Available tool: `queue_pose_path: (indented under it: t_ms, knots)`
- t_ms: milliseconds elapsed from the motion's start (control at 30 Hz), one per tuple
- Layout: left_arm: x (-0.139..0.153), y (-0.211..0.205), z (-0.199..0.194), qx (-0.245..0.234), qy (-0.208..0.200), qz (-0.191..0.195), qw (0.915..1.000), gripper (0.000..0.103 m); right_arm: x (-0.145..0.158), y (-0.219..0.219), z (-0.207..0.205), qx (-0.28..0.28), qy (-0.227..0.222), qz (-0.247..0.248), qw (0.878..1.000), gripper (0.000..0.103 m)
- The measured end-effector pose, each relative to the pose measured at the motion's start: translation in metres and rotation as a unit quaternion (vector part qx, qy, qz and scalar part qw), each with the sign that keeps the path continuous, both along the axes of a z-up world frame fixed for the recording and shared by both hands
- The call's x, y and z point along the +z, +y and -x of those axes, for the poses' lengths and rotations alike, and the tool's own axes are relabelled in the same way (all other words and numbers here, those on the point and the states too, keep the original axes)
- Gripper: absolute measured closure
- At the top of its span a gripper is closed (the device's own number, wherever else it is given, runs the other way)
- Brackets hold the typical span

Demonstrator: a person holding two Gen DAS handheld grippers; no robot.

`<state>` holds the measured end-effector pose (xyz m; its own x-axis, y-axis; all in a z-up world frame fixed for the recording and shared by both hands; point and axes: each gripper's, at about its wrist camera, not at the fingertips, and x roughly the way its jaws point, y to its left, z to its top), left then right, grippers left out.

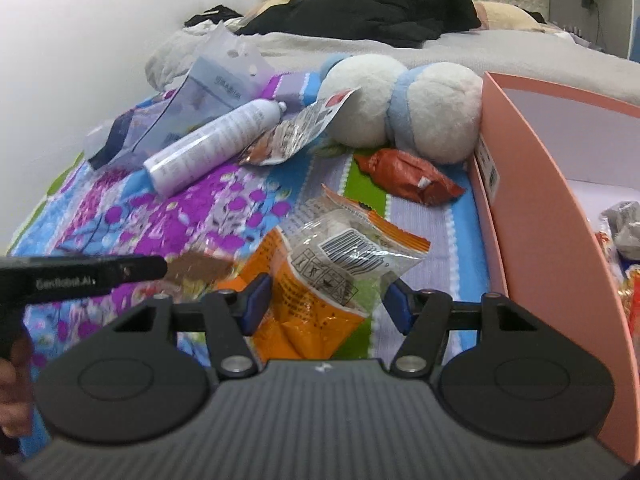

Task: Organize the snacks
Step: 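Grasp the brown snack pack with the left tool while the right tool grasps an orange bag, then carry the brown pack and orange-and-clear bag over the pink box with both tools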

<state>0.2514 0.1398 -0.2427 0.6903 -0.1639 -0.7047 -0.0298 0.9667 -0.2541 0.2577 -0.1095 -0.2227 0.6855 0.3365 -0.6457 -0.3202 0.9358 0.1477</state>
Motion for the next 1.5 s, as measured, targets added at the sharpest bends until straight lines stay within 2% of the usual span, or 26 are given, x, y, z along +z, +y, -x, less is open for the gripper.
queue_pose_path:
  t_ms: [100,167,233,267,300,400,533,633,733,967,1033,1100,1133,1267,1500]
  knots:
    - [-0.002,0.004,-0.001,0.002,0.009,0.015,0.9998,0.076,-0.006,0.0,0.012,-0.004,0.006,0.012,1.0,0.041]
    - [0.0,0.008,-0.003,0.013,0.008,0.024,0.9996,0.072,-0.01,-0.001,0.021,0.0,0.011,0.014,1.0,0.041]
    - [0.003,0.008,-0.007,0.017,0.003,0.018,0.9997,0.055,-0.012,0.0,0.031,0.0,0.009,0.024,1.0,0.041]
    - [0.004,0.006,-0.011,0.014,0.001,0.013,0.9998,0.043,-0.013,0.001,0.036,0.0,0.009,0.028,1.0,0.041]
    - [0.005,0.003,-0.015,0.009,0.0,0.005,0.9999,0.039,-0.014,0.001,0.039,0.0,0.011,0.029,1.0,0.041]
    - [0.003,-0.01,-0.027,-0.022,0.008,-0.023,0.9995,0.034,-0.015,-0.001,0.046,-0.001,0.012,0.035,0.999,0.041]
    - [-0.009,-0.033,-0.035,-0.072,0.026,-0.076,0.9941,0.034,-0.011,-0.007,0.057,-0.001,0.012,0.033,0.999,0.041]
    - [-0.015,-0.046,-0.034,-0.105,0.019,-0.106,0.9886,0.034,-0.011,-0.014,0.065,0.0,0.014,0.032,0.999,0.041]
    - [-0.025,-0.053,-0.041,-0.111,0.043,-0.127,0.9847,0.034,-0.013,-0.022,0.071,-0.003,0.019,0.029,0.999,0.041]
    - [-0.033,-0.054,-0.059,-0.087,0.066,-0.106,0.9884,0.028,-0.018,-0.037,0.078,-0.014,0.03,0.024,0.999,0.041]
    - [-0.033,-0.061,-0.059,-0.093,0.063,-0.12,0.9864,0.032,-0.019,-0.04,0.079,-0.014,0.03,0.024,0.999,0.041]
    - [-0.033,-0.065,-0.057,-0.089,0.064,-0.134,0.9849,0.043,-0.019,-0.042,0.08,-0.014,0.031,0.025,0.999,0.041]
    - [-0.032,-0.065,-0.056,-0.085,0.064,-0.134,0.9852,0.044,-0.019,-0.042,0.08,-0.014,0.032,0.024,0.999,0.041]
    - [-0.027,-0.057,-0.045,-0.068,0.068,-0.105,0.9898,0.049,-0.016,-0.042,0.084,-0.011,0.029,0.029,0.999,0.041]
    - [-0.011,-0.054,-0.007,-0.072,0.056,-0.089,0.9918,0.053,-0.009,-0.04,0.099,-0.007,0.024,0.037,0.999,0.041]
